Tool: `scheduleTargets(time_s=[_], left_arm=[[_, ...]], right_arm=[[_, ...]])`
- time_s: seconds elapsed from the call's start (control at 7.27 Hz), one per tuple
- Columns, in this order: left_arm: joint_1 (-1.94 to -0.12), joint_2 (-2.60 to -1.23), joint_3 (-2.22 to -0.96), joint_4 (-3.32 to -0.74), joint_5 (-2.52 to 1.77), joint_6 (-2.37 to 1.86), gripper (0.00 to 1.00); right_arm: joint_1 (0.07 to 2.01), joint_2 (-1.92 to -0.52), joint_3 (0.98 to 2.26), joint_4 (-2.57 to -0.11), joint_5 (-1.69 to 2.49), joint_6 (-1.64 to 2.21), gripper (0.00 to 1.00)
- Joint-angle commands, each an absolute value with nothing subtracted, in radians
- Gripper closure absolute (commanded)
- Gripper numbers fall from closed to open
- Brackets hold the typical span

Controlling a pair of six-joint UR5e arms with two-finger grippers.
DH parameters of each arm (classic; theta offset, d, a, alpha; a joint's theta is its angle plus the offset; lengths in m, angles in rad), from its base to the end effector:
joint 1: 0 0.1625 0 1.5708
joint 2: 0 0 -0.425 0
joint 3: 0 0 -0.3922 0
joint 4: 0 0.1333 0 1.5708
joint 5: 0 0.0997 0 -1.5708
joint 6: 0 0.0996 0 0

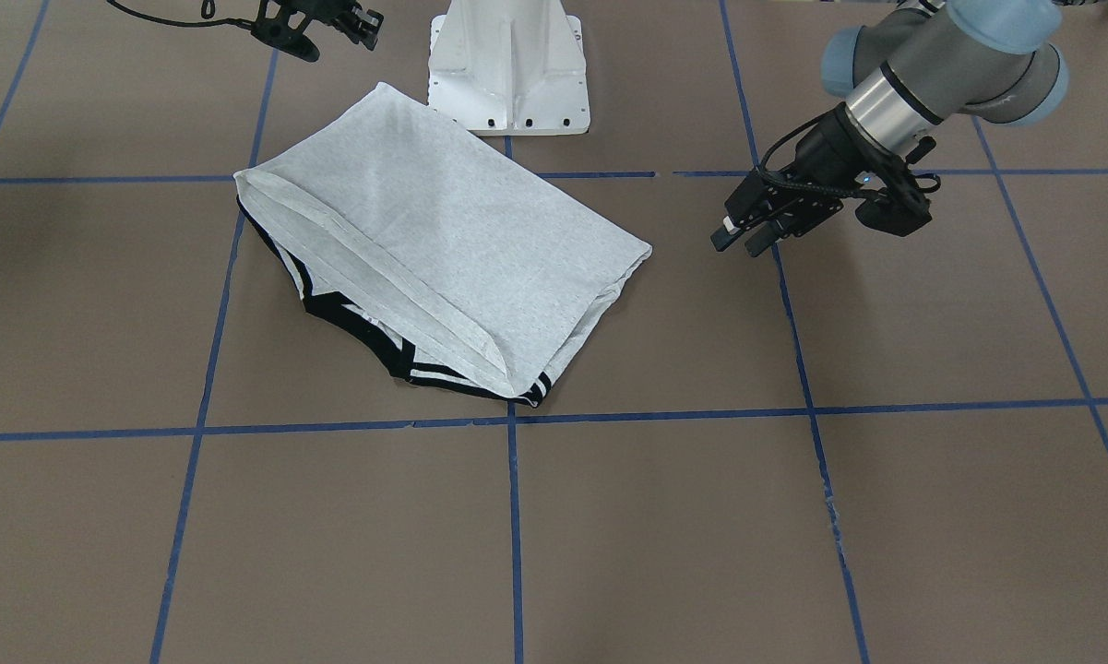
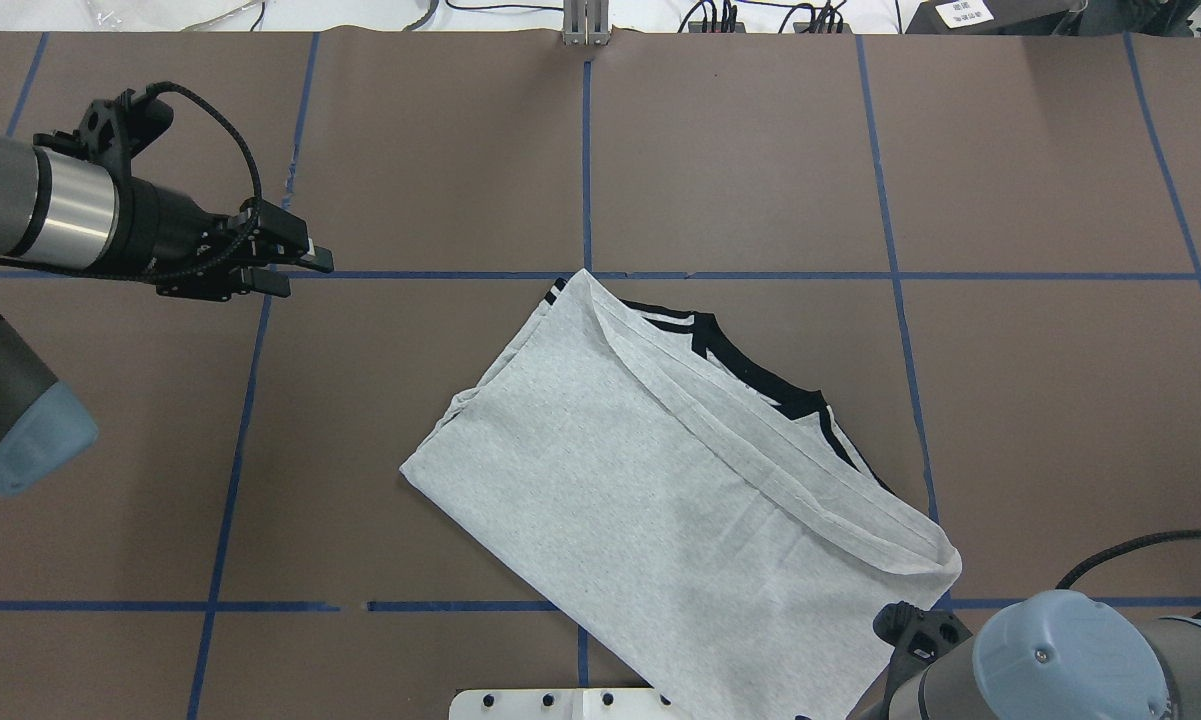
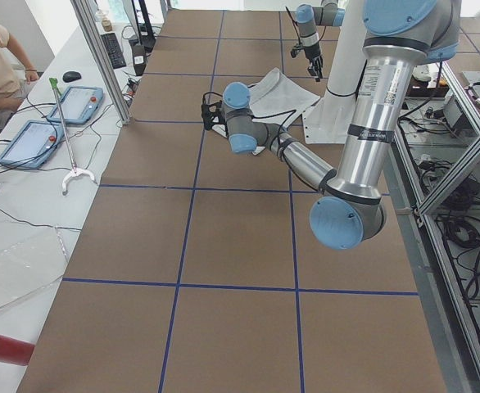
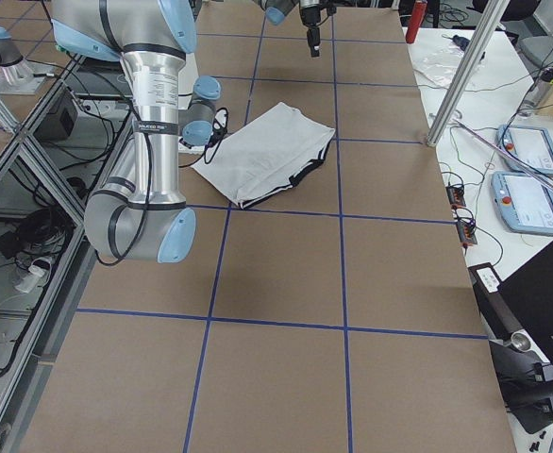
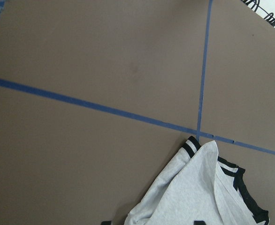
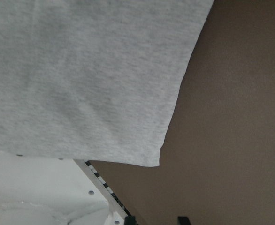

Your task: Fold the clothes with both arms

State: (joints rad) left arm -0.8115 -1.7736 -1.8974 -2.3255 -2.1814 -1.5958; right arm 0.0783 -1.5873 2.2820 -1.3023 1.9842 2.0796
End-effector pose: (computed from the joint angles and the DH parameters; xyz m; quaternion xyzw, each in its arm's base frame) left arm 0.3100 -0.4373 0.3082 -0.0035 0.6198 -0.1458 0.7711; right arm -0.4175 -0.1263 0.3066 -0.2745 -0.4040 0.1600 0.8578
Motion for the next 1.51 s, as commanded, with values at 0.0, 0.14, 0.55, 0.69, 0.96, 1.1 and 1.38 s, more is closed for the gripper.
scheduleTargets(time_s=[0.0,0.14,0.55,0.69,0.96,1.1,1.38], left_arm=[[-0.676,-1.758,-1.916,-2.324,-2.066,-1.792,0.33],[-0.588,-1.769,-1.911,-2.256,-1.957,-1.822,0.33],[-0.445,-1.882,-1.898,-1.984,-1.790,-1.825,0.32],[-0.428,-1.882,-1.882,-1.983,-1.783,-1.825,0.32],[-0.420,-1.872,-1.873,-1.983,-1.769,-1.842,0.33],[-0.408,-1.876,-1.852,-1.983,-1.763,-1.844,0.33],[-0.407,-1.882,-1.818,-1.983,-1.763,-1.841,0.37]], right_arm=[[0.295,-1.580,2.267,-1.302,1.977,2.074,0.00],[0.439,-1.556,2.223,-1.302,1.977,2.065,0.00],[0.714,-1.399,2.028,-1.304,1.979,1.893,0.00],[0.721,-1.382,1.970,-1.304,1.977,1.876,0.00],[0.718,-1.374,1.944,-1.298,1.979,1.875,0.00],[0.719,-1.376,1.944,-1.298,1.980,1.876,0.00],[0.721,-1.374,1.945,-1.299,1.986,1.876,0.00]])
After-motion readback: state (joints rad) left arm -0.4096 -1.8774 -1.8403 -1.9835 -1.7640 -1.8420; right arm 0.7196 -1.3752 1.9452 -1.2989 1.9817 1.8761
